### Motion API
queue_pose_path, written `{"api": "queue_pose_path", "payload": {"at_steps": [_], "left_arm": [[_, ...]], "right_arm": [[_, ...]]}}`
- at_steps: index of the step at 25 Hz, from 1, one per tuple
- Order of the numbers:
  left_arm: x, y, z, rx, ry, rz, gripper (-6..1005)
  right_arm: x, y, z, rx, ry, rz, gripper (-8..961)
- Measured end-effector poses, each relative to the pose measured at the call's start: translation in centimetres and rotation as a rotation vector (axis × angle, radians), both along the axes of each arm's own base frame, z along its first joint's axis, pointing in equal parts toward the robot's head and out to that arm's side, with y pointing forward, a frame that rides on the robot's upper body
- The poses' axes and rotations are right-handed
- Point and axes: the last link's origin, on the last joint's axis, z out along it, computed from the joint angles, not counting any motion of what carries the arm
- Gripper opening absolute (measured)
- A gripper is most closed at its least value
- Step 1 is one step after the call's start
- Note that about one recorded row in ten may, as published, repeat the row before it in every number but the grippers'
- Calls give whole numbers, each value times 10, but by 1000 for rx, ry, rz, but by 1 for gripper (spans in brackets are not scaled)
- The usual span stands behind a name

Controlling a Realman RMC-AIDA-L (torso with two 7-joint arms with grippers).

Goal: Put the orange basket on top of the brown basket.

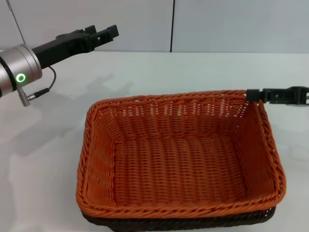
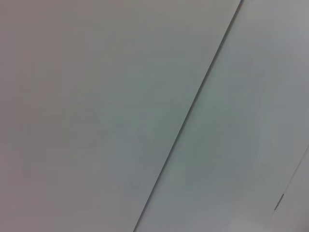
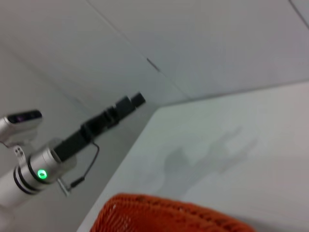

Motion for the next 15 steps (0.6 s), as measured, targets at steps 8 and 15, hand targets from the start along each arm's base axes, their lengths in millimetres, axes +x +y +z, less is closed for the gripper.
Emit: {"api": "queue_pose_path", "payload": {"at_steps": [8, 15], "left_arm": [[-3, -5, 6, 35, -29, -16, 824], [-25, -27, 32, 271, -168, -40, 824]], "right_arm": [[27, -23, 58, 402, 138, 77, 837], [69, -63, 75, 995, 147, 105, 845]]}}
